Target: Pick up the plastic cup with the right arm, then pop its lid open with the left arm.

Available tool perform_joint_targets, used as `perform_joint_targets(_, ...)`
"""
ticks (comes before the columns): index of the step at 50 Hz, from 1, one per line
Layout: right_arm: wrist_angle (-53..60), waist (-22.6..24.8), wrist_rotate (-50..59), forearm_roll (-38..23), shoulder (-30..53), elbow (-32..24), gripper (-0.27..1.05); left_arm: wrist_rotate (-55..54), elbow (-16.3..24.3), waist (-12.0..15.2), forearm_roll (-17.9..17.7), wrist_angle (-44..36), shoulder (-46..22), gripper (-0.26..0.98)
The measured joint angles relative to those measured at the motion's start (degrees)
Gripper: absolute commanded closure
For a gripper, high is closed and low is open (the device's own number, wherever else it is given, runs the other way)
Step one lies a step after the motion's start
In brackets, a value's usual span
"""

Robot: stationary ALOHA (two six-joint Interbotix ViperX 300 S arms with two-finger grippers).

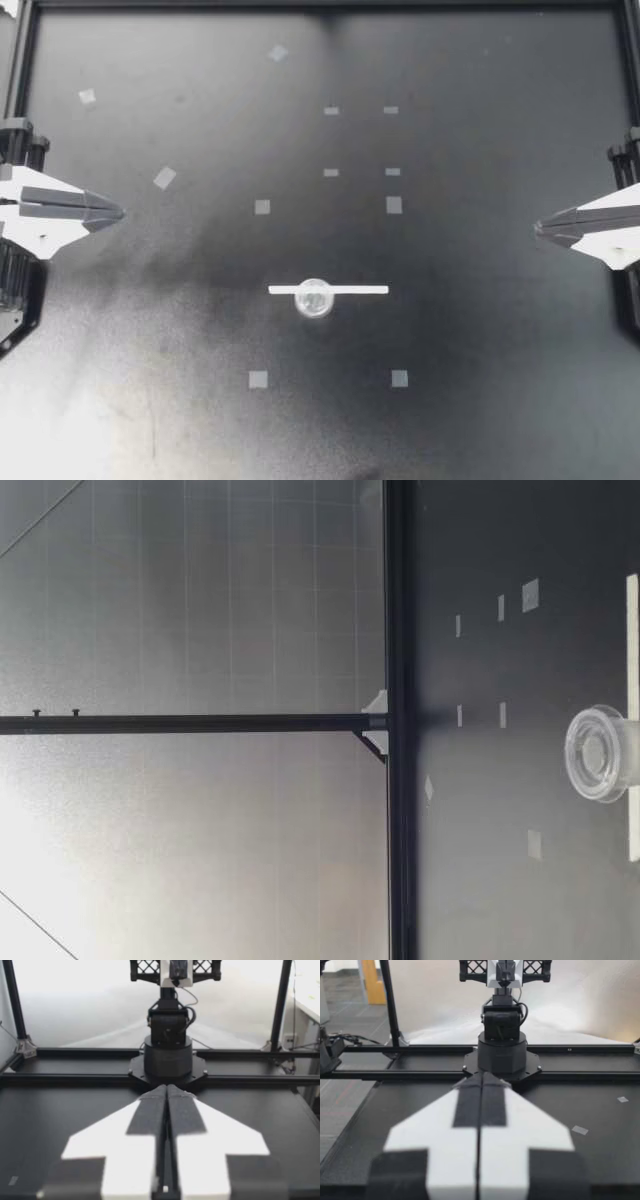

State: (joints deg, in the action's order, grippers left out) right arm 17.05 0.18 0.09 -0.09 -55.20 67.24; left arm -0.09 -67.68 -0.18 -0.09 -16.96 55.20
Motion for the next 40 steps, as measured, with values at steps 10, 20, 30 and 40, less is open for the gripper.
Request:
perform_joint_targets(10,0.0,0.1,-0.4,0.0,1.8,5.1,0.94,-1.4,-5.8,-0.5,-2.8,-0.3,-1.3,0.82)
perform_joint_targets(20,3.5,0.1,2.3,0.0,13.2,5.4,0.9,-0.4,2.2,-0.4,-6.2,4.4,-13.9,0.82)
perform_joint_targets(30,10.7,0.4,11.5,-0.3,31.6,2.9,0.62,0.1,8.3,-1.0,-6.2,6.1,-32.0,0.82)
perform_joint_targets(40,24.5,1.7,12.7,-1.1,51.9,-1.5,0.11,-0.8,9.3,-4.2,-6.2,-4.0,-45.6,0.82)
